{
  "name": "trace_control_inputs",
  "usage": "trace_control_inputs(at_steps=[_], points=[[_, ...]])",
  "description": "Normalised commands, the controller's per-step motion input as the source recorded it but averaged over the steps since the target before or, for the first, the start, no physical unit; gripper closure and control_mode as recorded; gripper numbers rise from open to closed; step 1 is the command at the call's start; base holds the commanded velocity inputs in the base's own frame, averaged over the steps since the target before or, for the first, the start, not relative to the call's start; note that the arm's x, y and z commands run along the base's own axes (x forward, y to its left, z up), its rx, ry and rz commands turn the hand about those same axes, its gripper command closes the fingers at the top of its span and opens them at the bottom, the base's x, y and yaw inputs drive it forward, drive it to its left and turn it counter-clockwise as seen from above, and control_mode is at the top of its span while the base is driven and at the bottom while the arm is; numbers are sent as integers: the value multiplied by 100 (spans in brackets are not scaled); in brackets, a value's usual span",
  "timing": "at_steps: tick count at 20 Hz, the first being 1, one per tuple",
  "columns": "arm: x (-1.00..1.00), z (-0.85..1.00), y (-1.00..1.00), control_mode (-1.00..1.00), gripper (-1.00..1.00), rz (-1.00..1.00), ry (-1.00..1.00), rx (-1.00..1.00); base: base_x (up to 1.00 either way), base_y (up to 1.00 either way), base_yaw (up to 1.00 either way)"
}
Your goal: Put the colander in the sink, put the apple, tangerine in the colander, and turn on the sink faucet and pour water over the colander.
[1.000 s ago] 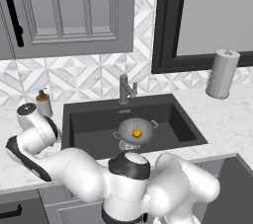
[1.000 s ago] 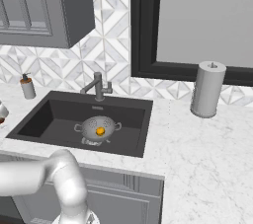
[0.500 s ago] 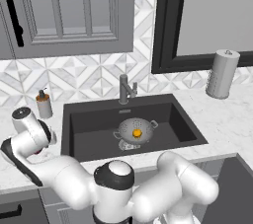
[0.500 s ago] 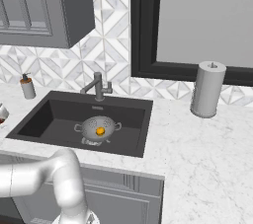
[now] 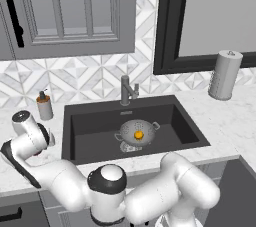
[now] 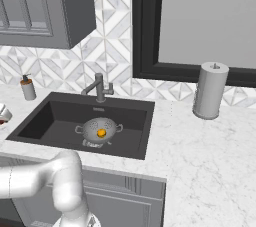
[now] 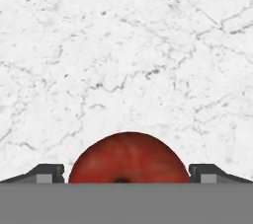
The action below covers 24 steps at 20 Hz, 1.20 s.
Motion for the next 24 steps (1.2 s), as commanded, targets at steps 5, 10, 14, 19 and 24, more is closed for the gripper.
trace_control_inputs(at_steps=[5, 10, 14, 19, 24], points=[[3, -52, 7, -100, 100, 0, 0, -1, 0, 0, 0], [-13, -36, -22, -100, 100, -6, -2, 4, 0, 0, 0], [-54, -1, -99, -100, 100, -20, -22, 36, 0, 0, 0], [-63, 29, -100, -100, 100, -12, -37, 51, 0, 0, 0], [-72, 48, -99, -100, 100, -9, -41, 53, 0, 0, 0]])
